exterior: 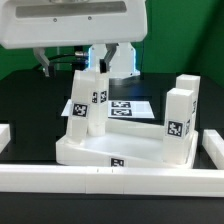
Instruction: Assemble desk
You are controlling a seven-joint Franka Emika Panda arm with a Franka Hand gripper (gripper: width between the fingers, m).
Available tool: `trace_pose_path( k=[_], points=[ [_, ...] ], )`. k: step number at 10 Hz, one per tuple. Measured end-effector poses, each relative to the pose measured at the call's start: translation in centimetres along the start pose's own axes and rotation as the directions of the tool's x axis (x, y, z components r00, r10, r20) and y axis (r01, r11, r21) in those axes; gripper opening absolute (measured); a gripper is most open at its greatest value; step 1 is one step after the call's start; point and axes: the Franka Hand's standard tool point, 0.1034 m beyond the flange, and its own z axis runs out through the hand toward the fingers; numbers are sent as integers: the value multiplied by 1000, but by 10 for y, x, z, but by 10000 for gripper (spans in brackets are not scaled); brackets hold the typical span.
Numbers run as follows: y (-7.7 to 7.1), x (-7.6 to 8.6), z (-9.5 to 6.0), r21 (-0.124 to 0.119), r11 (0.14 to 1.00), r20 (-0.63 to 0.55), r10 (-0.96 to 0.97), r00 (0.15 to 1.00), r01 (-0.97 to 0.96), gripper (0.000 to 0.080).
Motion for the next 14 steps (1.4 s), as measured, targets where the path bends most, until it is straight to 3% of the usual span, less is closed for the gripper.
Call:
trace_pose_path(
  k=[1, 2, 7, 9, 10, 11, 14],
  points=[
    [-2, 5, 1, -27, 999, -10, -25, 1000, 25, 649],
    [-1, 8, 3, -34, 999, -20, -29, 999, 28, 649],
    [1, 16, -2, -36, 998, -21, -50, 998, 50, 649],
    [3, 13, 1, -31, 997, -6, -65, 998, 64, 369],
    [3, 13, 1, -31, 997, -6, -65, 998, 64, 369],
    [3, 13, 1, -31, 997, -7, -64, 998, 64, 288],
    [3, 13, 1, -31, 999, -8, -42, 999, 41, 288]
  ],
)
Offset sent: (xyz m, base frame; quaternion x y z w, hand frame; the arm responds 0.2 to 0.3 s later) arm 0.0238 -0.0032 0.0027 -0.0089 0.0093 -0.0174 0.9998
